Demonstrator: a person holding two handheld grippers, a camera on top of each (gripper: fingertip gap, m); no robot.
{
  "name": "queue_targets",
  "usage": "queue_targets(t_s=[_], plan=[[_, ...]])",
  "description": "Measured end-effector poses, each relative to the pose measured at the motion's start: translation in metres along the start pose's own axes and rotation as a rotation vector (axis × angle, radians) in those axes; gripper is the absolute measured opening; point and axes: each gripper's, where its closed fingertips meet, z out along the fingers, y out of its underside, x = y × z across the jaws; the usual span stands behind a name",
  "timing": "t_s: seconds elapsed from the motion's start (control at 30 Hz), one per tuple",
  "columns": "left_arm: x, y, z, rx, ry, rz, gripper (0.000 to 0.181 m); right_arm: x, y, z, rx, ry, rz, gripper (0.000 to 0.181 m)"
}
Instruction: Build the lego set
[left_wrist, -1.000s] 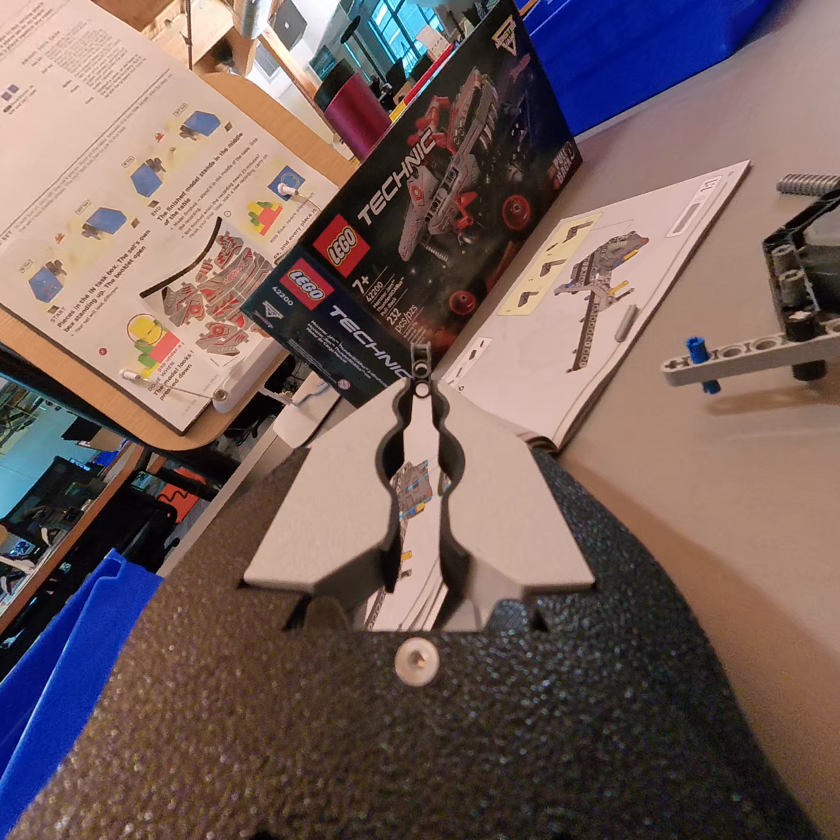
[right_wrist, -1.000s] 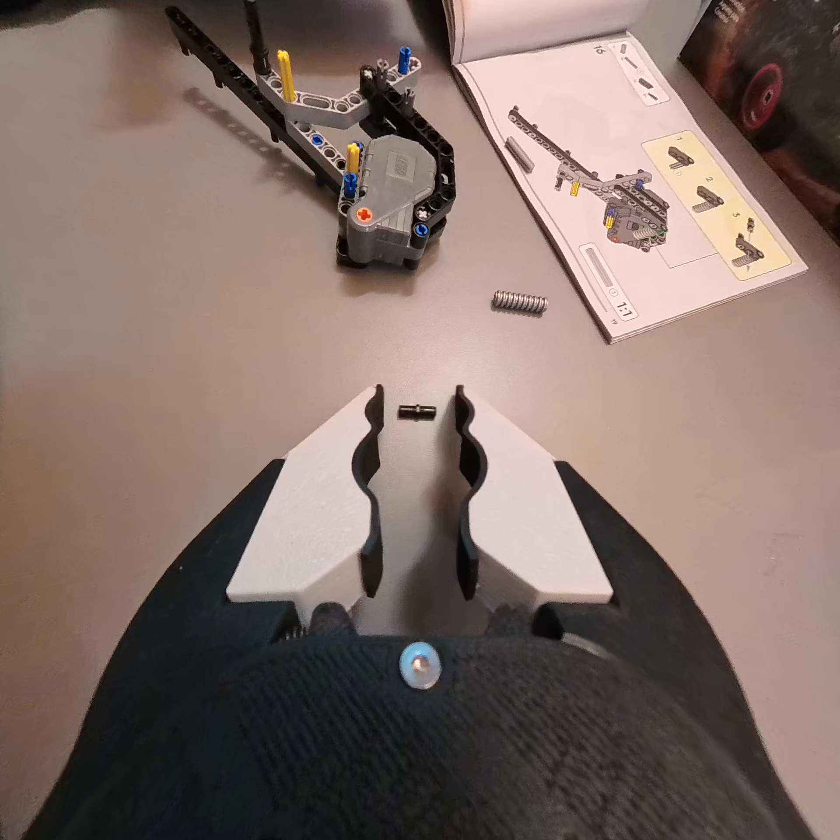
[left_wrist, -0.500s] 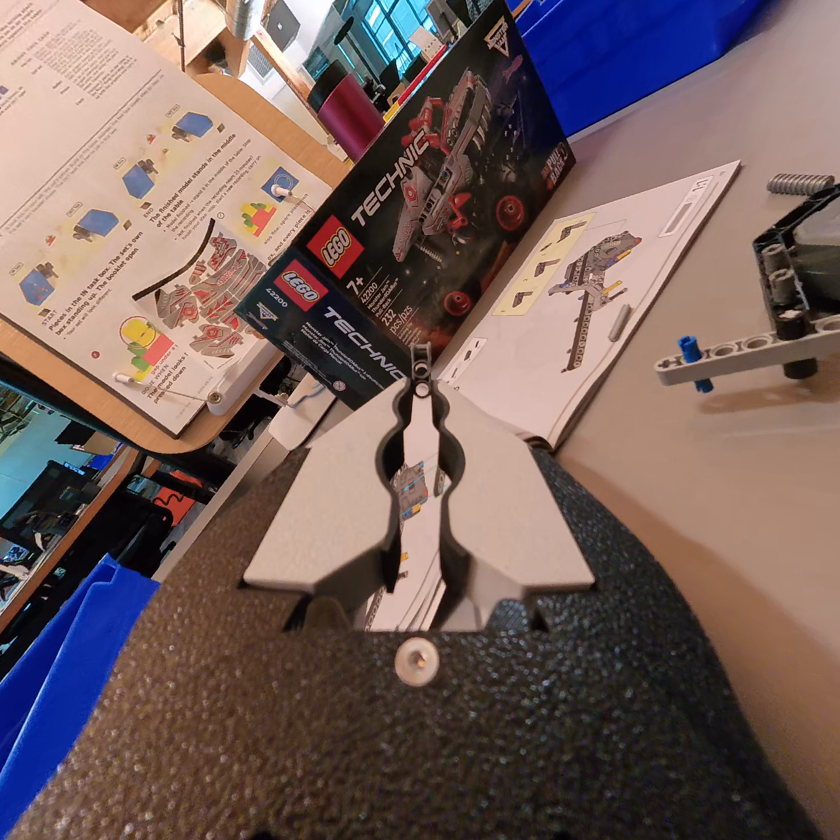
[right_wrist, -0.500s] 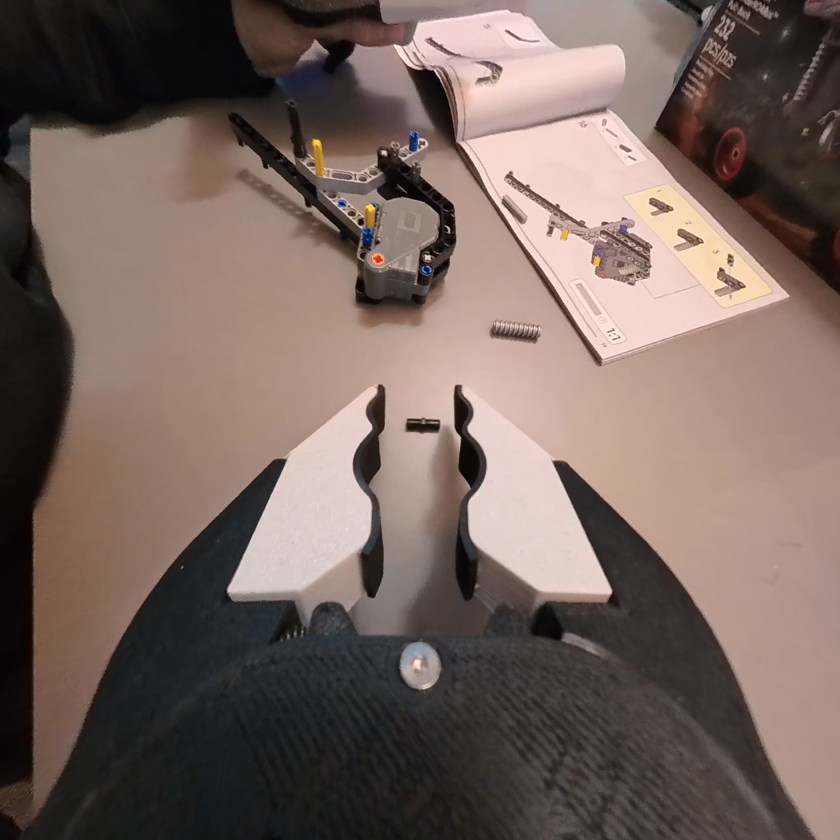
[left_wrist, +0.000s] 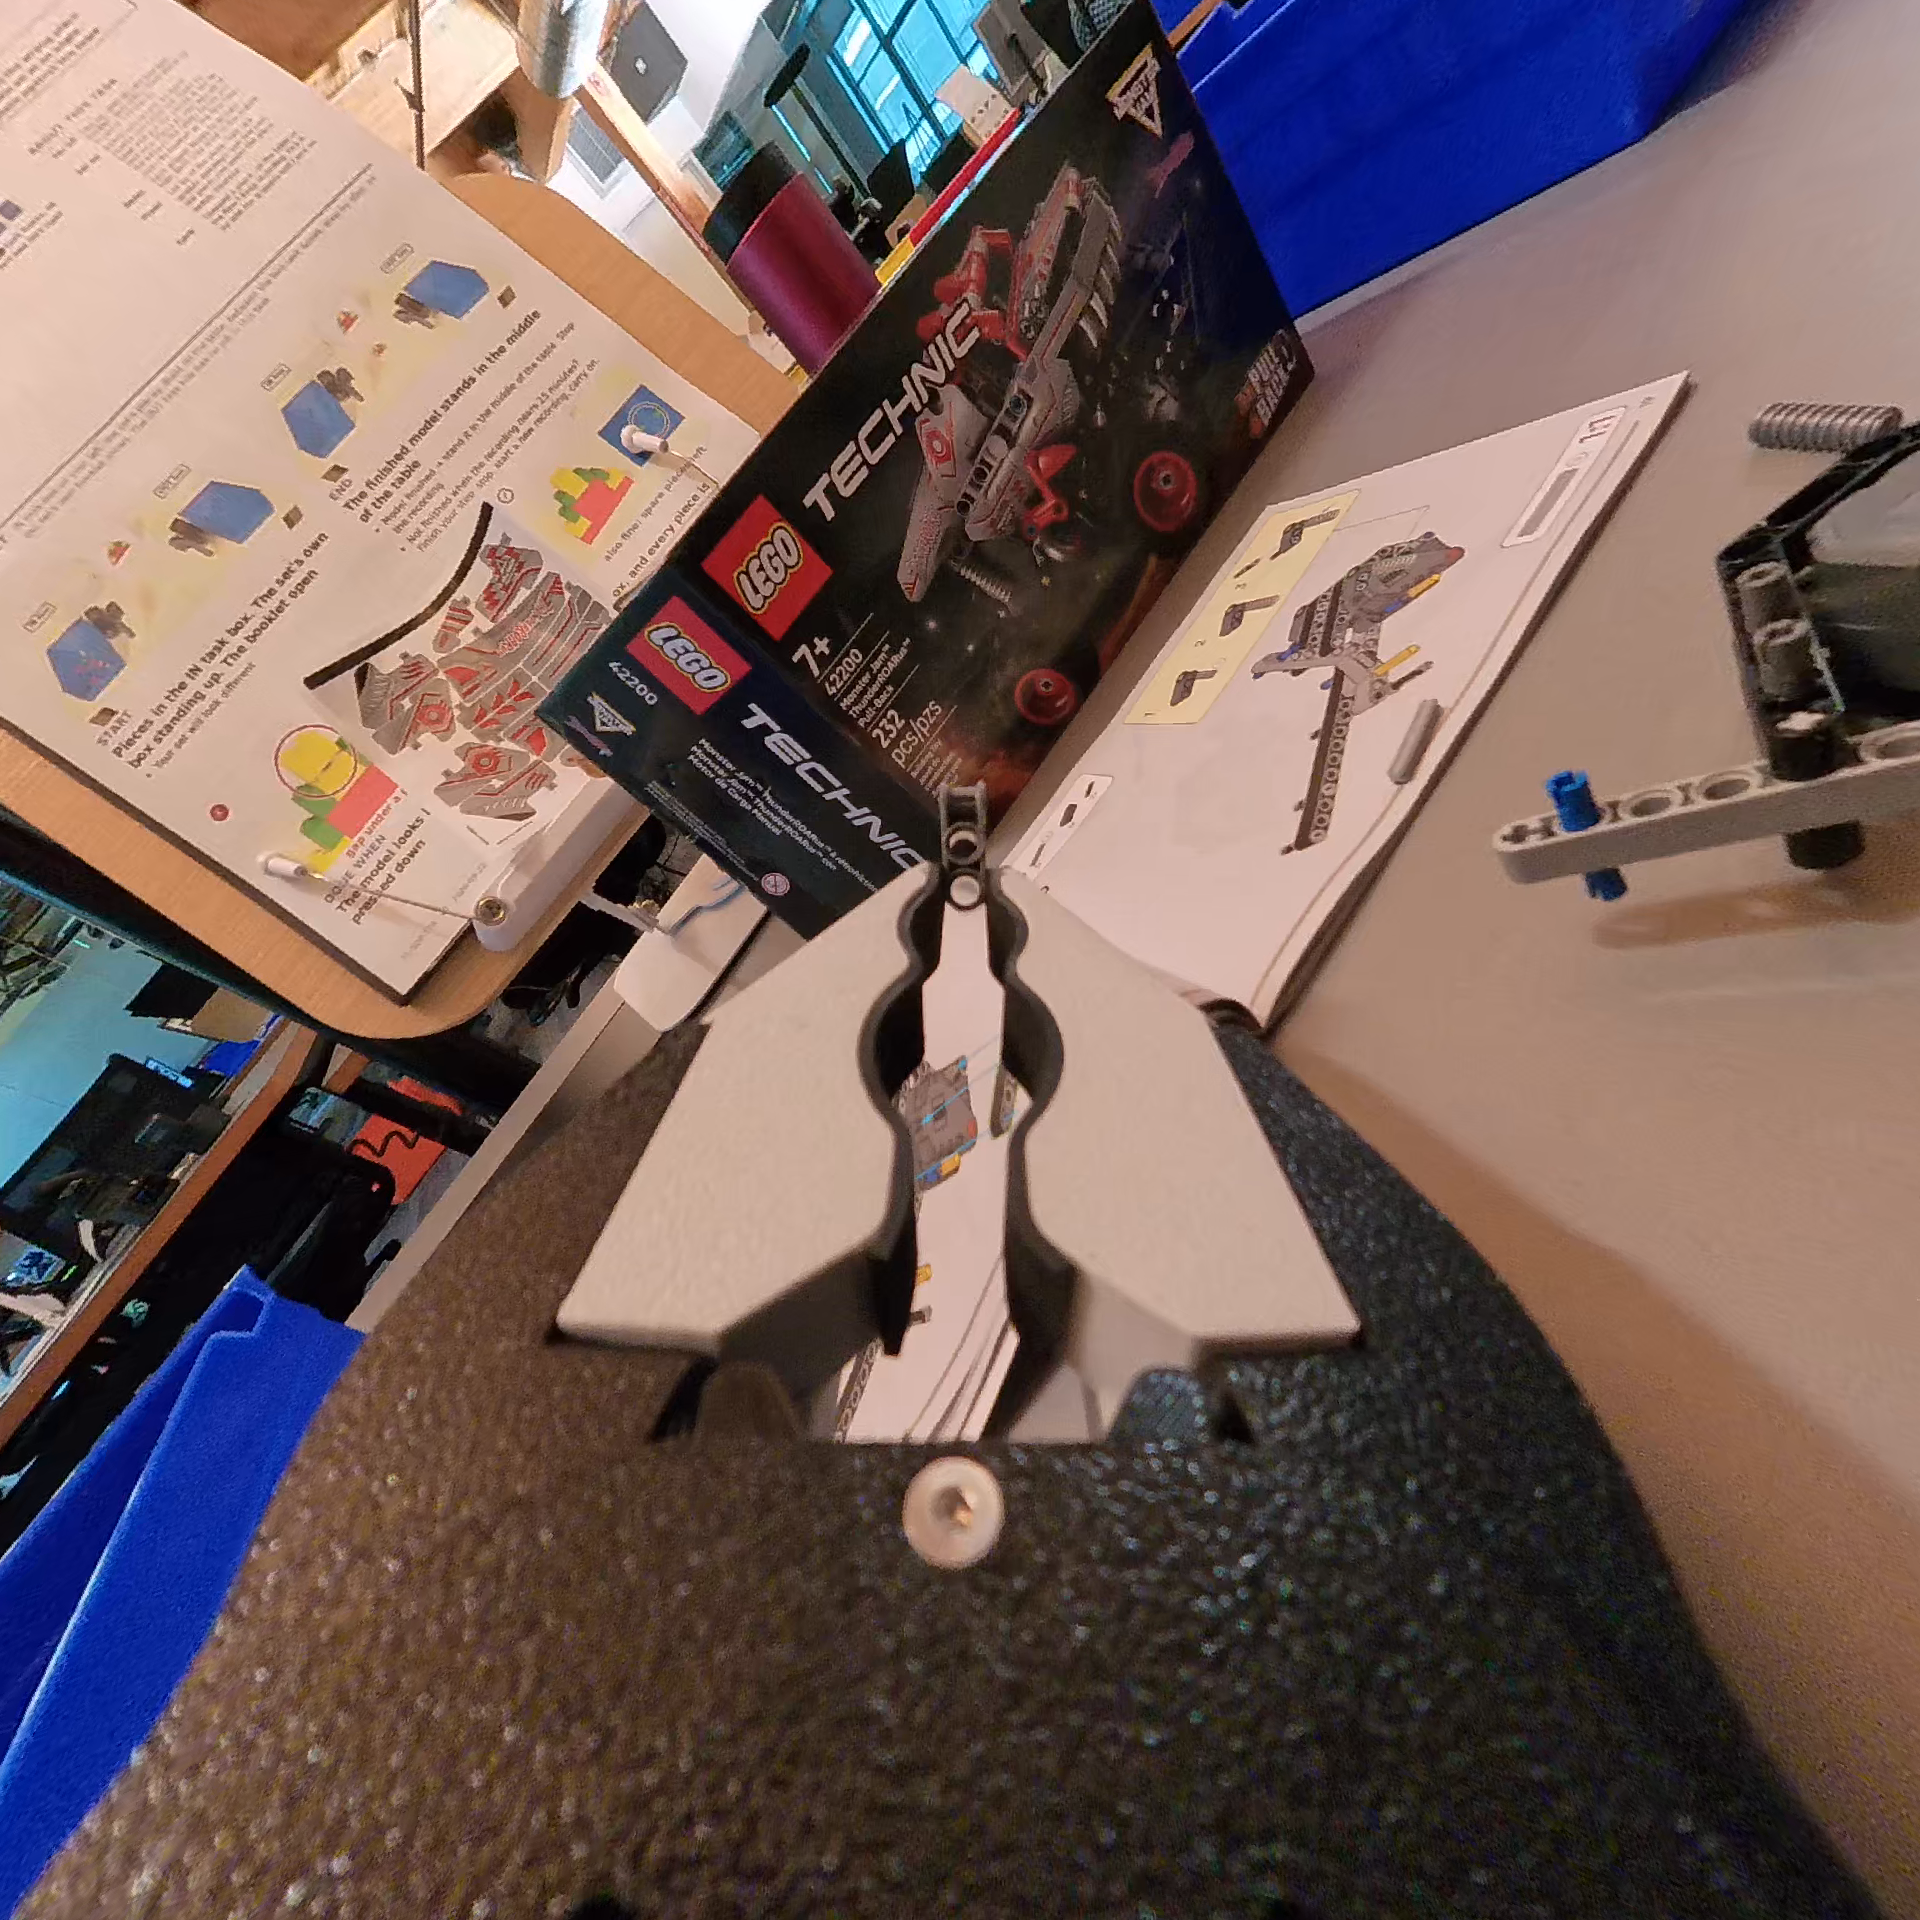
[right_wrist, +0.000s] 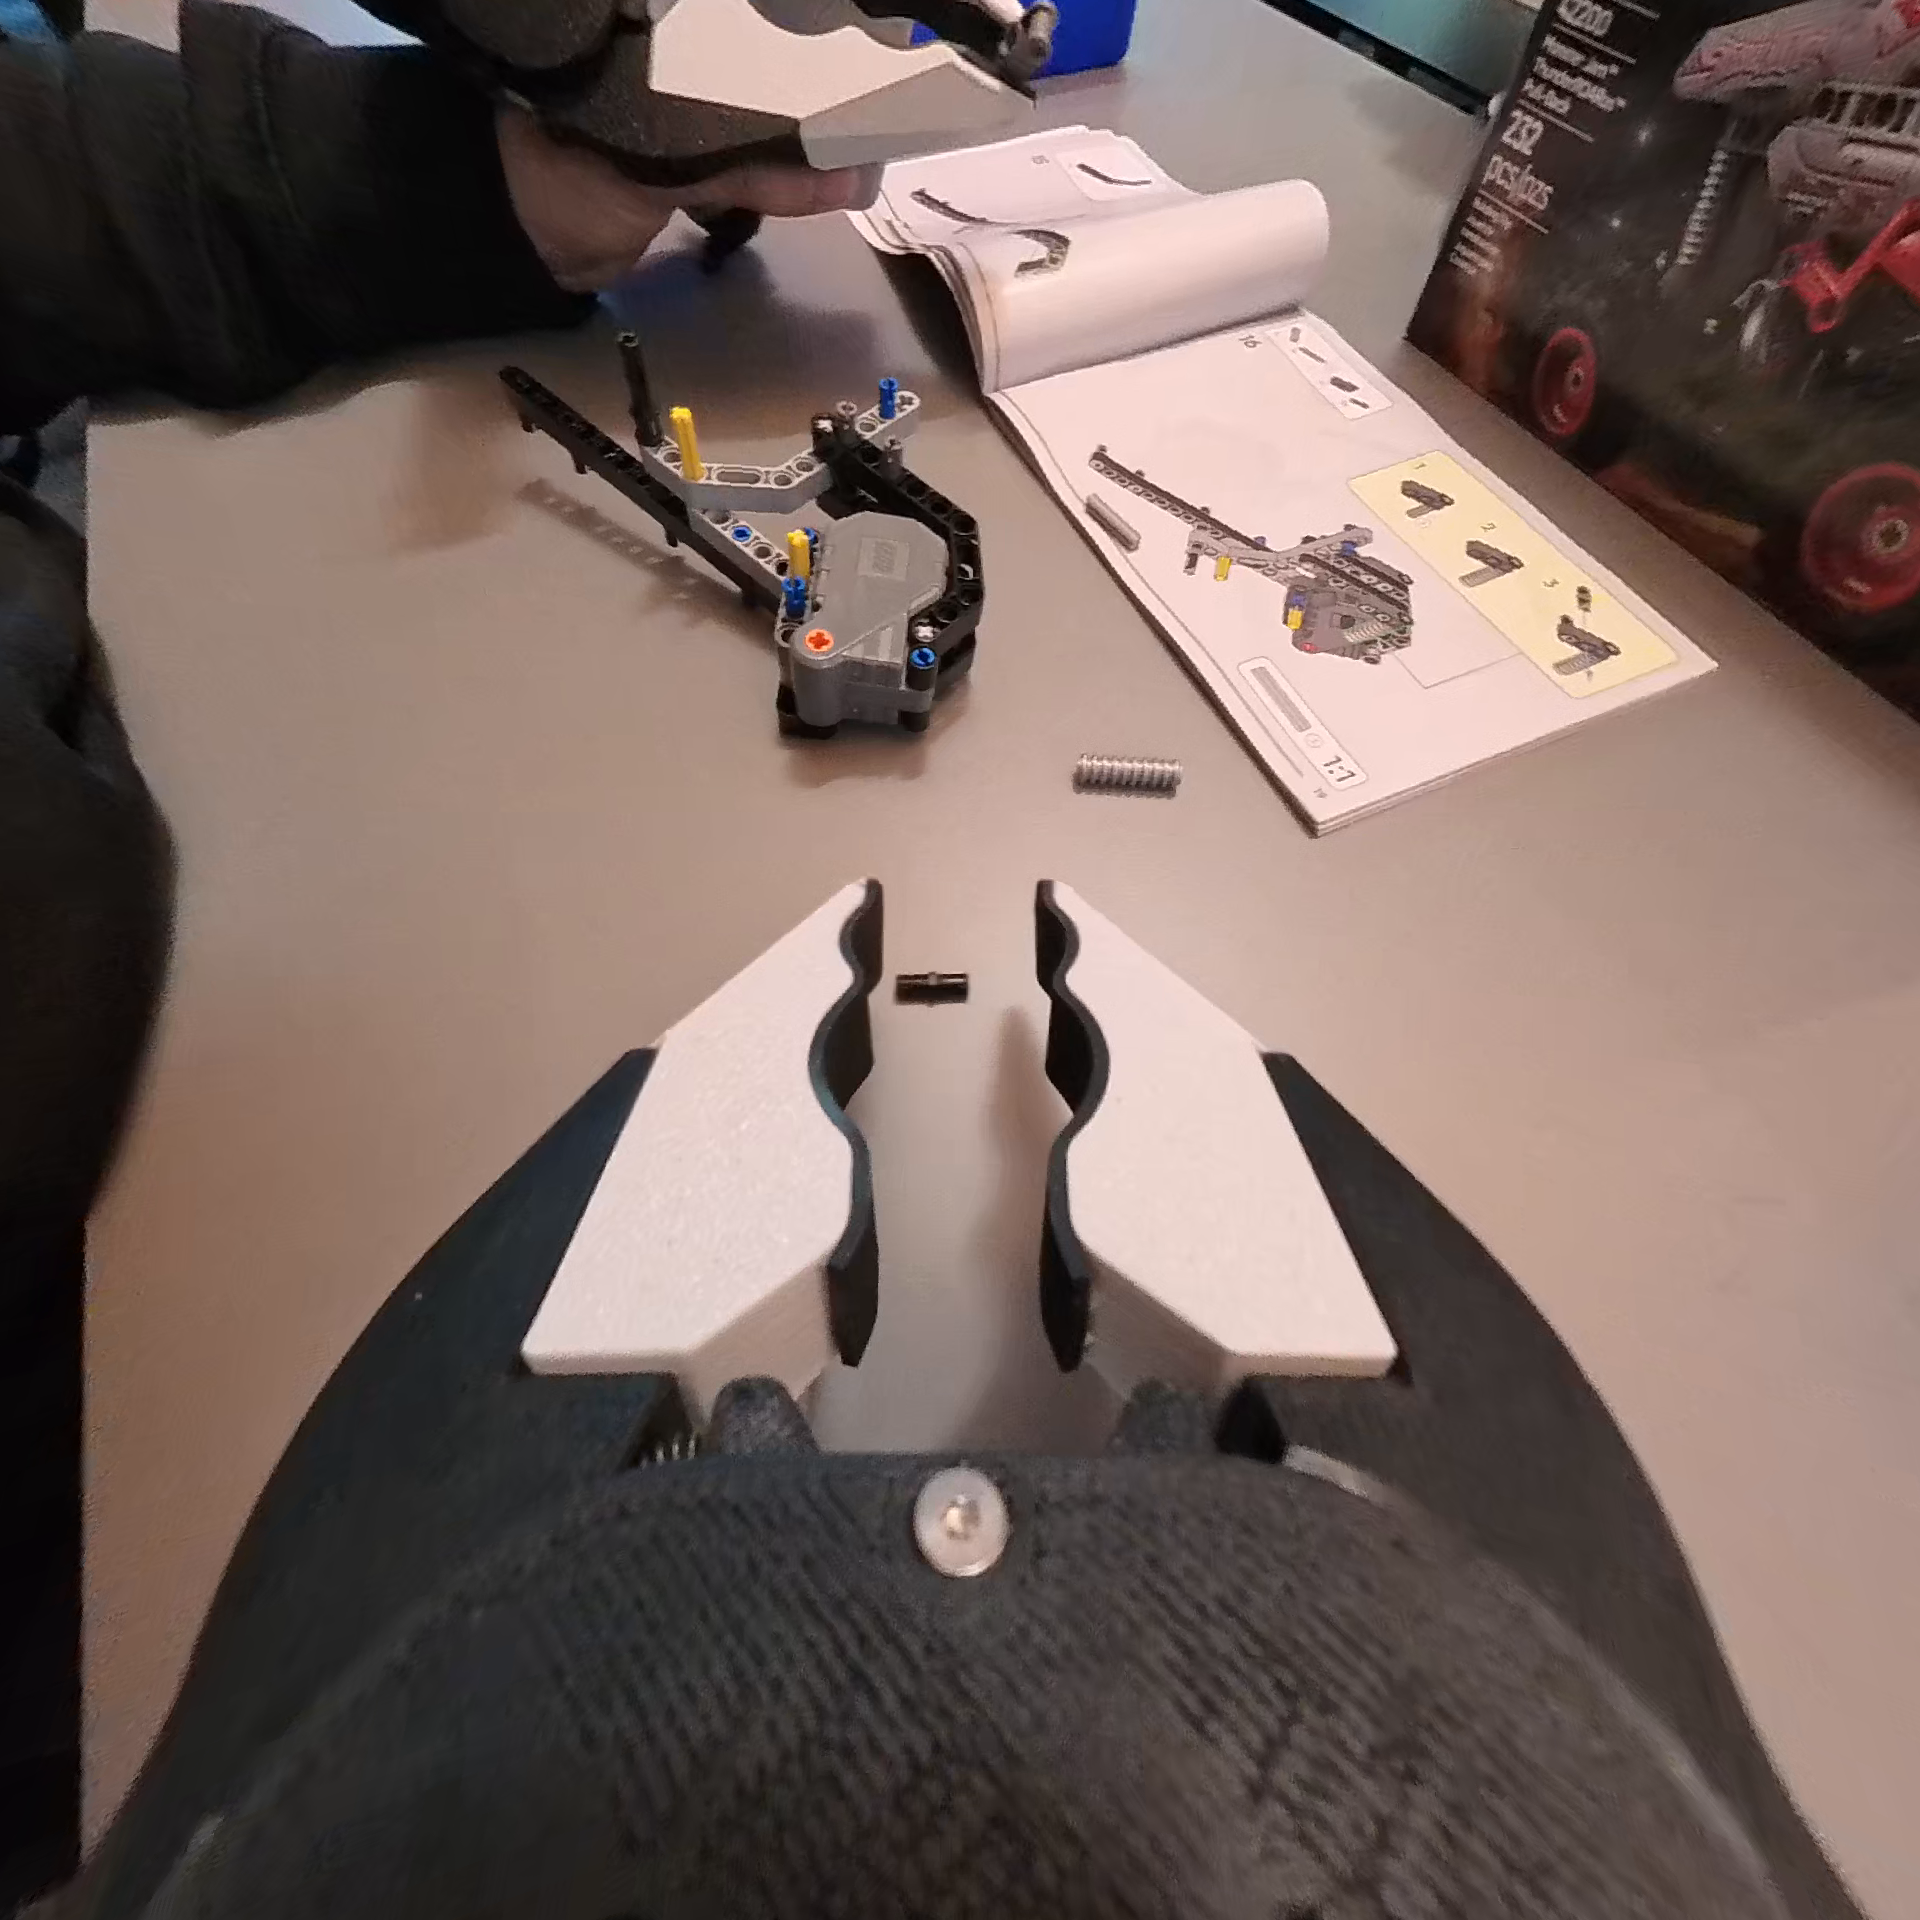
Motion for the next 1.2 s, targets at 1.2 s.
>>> queue_targets(t_s=[1.2], plan=[[0.013, -0.004, 0.000, 0.011, 0.061, 0.060, 0.005, 0.208, -0.021, 0.009, -0.175, 0.812, -0.397, 0.000]])
